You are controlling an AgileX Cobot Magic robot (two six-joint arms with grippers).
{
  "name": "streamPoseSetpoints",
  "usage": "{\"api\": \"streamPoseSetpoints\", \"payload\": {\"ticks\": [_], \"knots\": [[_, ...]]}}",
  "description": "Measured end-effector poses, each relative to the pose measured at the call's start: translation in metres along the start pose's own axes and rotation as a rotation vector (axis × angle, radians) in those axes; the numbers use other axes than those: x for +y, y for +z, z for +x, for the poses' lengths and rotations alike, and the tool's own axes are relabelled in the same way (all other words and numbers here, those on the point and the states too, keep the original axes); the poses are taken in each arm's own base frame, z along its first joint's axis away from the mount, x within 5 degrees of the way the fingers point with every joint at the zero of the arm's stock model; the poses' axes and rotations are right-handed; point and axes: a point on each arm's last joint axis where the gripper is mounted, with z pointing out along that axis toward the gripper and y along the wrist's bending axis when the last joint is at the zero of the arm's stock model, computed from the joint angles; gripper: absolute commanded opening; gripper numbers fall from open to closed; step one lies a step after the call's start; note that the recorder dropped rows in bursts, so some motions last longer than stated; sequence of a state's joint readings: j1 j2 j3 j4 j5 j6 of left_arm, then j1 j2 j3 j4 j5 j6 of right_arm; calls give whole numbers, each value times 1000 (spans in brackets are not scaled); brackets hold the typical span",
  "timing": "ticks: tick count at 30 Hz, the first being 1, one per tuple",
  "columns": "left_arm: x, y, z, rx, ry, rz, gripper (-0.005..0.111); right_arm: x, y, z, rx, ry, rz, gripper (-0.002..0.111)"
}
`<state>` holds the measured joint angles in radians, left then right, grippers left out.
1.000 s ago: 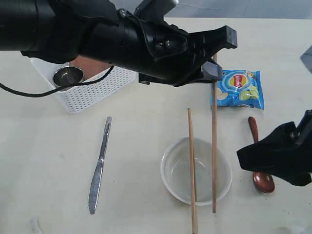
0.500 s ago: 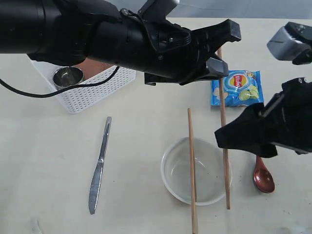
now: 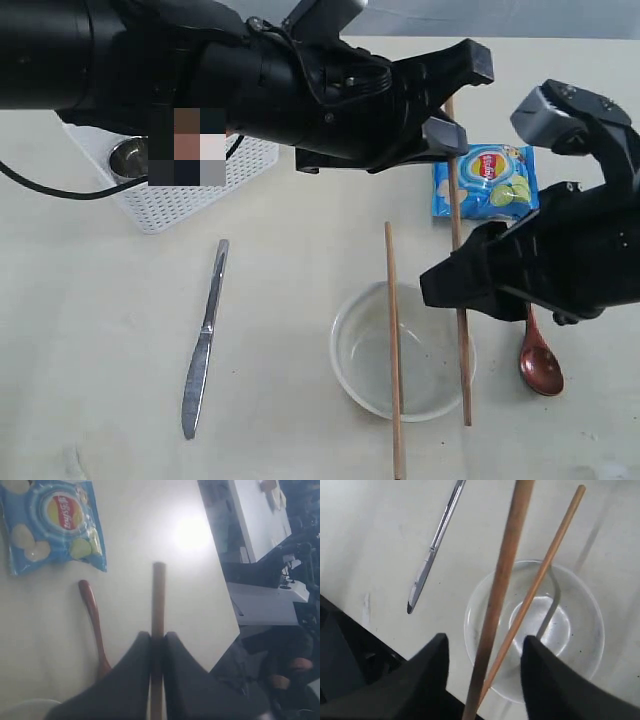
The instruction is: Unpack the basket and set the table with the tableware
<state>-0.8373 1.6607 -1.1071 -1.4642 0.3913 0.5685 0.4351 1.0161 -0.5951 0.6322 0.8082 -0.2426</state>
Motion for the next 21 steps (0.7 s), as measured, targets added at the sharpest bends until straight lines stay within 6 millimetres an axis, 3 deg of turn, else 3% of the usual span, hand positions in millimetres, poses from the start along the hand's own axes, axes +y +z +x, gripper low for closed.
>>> {"api": "streamPoseSetpoints", "payload": {"ticks": [4,13,16,21], "knots": [[1,0,-1,-9,12,-6,0,0,1,0,-2,2,-4,0],[1,0,-2,-22,26,-11,3,-1,2,-1,-11,11,3,0],[1,0,-2,-22,26,-11,17,-1,2,-1,-11,11,3,0],[0,0,-1,-11,28,-4,51,-1,2,-1,-10,-5,1,0]]}}
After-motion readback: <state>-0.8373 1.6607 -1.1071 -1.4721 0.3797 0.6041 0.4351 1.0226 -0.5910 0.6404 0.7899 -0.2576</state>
